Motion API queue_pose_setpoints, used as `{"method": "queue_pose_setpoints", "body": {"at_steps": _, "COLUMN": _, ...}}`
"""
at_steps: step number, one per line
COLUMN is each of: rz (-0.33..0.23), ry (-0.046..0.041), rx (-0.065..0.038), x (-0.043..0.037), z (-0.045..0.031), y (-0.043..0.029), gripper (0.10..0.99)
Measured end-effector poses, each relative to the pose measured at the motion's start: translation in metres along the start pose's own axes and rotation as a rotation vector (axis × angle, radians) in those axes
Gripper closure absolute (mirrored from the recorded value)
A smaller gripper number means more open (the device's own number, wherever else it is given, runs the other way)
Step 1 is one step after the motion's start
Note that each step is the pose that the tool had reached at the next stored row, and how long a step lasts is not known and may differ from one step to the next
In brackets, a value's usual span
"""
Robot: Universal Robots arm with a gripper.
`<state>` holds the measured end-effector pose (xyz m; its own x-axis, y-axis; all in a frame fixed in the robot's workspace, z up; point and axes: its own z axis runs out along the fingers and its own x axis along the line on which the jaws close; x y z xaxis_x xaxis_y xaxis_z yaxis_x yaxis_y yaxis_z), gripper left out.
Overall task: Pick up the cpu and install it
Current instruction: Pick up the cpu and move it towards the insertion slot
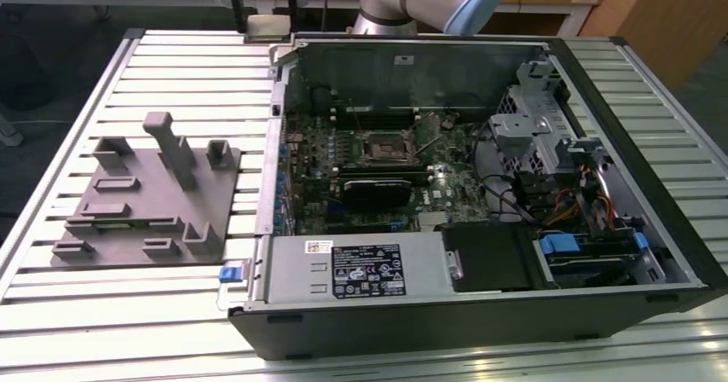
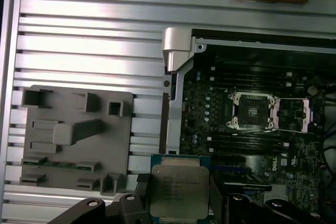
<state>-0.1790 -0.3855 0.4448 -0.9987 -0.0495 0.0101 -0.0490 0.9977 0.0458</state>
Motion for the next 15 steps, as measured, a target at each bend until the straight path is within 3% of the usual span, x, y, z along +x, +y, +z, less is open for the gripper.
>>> {"method": "queue_pose_setpoints", "body": {"at_steps": 15, "rz": 0.0, "ry": 0.0, "rx": 0.0, "x": -0.0197, "z": 0.0, "y": -0.001, "gripper": 0.545}}
